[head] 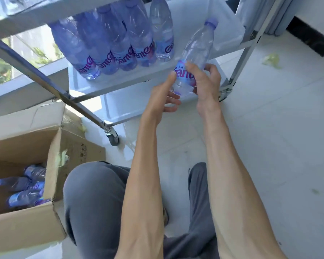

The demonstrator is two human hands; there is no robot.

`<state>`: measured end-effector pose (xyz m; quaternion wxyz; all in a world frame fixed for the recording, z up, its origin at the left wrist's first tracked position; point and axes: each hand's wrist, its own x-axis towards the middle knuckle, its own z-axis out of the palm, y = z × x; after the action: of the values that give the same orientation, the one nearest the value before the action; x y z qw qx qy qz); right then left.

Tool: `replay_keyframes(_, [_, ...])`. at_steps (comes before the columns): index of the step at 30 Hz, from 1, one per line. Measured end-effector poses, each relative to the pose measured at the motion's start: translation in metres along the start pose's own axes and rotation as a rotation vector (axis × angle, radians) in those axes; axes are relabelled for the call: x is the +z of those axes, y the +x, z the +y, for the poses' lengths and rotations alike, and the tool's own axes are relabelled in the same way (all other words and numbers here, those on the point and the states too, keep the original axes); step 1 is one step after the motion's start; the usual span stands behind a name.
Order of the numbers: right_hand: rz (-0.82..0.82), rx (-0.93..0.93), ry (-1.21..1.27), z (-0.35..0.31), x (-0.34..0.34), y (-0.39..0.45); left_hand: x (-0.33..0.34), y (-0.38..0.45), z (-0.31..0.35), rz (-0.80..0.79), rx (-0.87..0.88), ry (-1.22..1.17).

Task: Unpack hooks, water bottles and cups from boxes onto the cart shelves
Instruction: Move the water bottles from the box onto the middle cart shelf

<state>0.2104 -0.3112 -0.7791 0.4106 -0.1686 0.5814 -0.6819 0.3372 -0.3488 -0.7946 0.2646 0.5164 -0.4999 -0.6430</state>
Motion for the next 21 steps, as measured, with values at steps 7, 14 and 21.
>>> replay_keyframes(7, [-0.203,-0.104,-0.008,-0.019,0.018,-0.017,0.001,-0.01,-0.009,-0.038,0.297,-0.225])
replay_keyframes(14, [-0.443,-0.079,0.129,-0.015,0.009,-0.008,-0.005,0.001,-0.003,-0.197,0.122,-0.364])
replay_keyframes(21, [0.017,-0.246,-0.129,0.0,0.015,0.019,0.0,0.037,0.0,0.274,0.093,-0.022])
